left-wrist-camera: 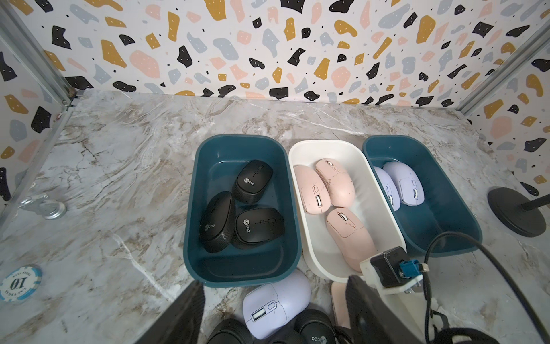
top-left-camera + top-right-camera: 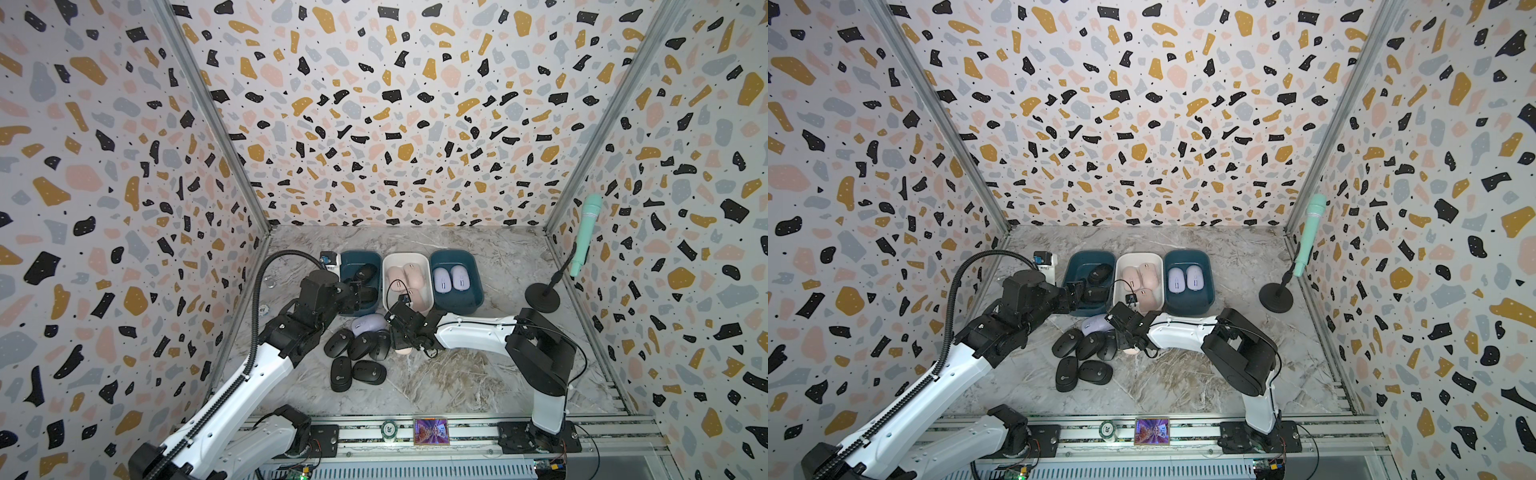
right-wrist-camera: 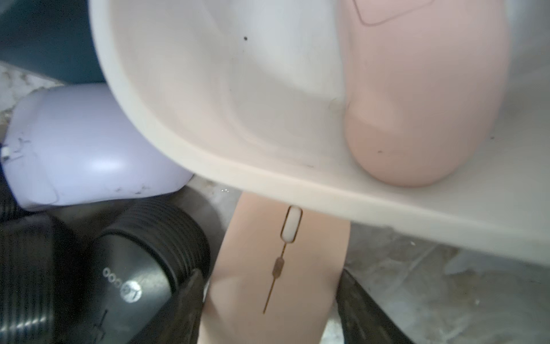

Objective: Place the mice by color into the storage box
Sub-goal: Pick up the mouse from the center of the board.

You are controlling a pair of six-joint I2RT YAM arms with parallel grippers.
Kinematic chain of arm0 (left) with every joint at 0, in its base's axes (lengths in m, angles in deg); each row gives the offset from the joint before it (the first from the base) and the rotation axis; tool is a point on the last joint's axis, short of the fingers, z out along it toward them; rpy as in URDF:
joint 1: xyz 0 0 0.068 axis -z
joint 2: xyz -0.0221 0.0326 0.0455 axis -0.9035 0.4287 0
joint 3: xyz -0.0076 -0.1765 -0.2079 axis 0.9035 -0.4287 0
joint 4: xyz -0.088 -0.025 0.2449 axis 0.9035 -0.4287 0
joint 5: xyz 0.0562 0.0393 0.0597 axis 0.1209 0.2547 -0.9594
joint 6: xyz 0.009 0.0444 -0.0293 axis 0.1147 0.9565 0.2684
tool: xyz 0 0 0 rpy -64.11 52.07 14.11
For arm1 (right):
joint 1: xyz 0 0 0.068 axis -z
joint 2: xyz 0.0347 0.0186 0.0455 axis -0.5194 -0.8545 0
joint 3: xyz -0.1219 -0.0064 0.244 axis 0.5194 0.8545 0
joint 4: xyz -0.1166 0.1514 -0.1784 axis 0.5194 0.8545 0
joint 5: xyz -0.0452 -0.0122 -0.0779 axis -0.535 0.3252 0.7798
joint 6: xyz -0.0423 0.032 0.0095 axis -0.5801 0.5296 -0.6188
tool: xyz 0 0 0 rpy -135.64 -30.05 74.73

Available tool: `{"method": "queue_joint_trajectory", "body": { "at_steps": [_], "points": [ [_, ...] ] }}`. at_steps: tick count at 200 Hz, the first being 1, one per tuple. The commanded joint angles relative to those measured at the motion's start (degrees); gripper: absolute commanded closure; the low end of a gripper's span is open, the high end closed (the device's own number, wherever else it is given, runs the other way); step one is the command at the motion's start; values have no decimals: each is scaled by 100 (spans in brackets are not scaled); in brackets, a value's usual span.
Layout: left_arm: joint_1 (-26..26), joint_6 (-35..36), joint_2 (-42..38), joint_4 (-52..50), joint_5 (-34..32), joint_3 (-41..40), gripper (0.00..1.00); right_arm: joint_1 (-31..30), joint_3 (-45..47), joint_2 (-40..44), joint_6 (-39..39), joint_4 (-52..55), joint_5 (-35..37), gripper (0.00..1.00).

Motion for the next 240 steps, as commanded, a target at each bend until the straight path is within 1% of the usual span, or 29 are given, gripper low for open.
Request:
{"method": "queue_joint_trajectory", "body": {
  "at_steps": [1,31,69,111,174,203,240],
  "points": [
    [18,-23,-81,15,-88,-25,26,-59,-177,-72,69,368,193,30],
    [18,-18,-51,61,-55,-16,25,-67,-166,-99,105,503,227,30],
    [19,-26,36,60,25,41,25,-67,64,164,124,581,313,30],
    [18,22,124,179,-49,41,25,-33,351,368,-8,382,384,32],
    [24,34,316,148,-5,178,25,115,324,282,-243,22,246,33],
    [18,29,308,87,-49,235,25,254,389,288,-358,-206,-45,33],
    [18,22,351,91,-58,249,25,267,492,330,-387,-210,-121,39]
  ]
}}
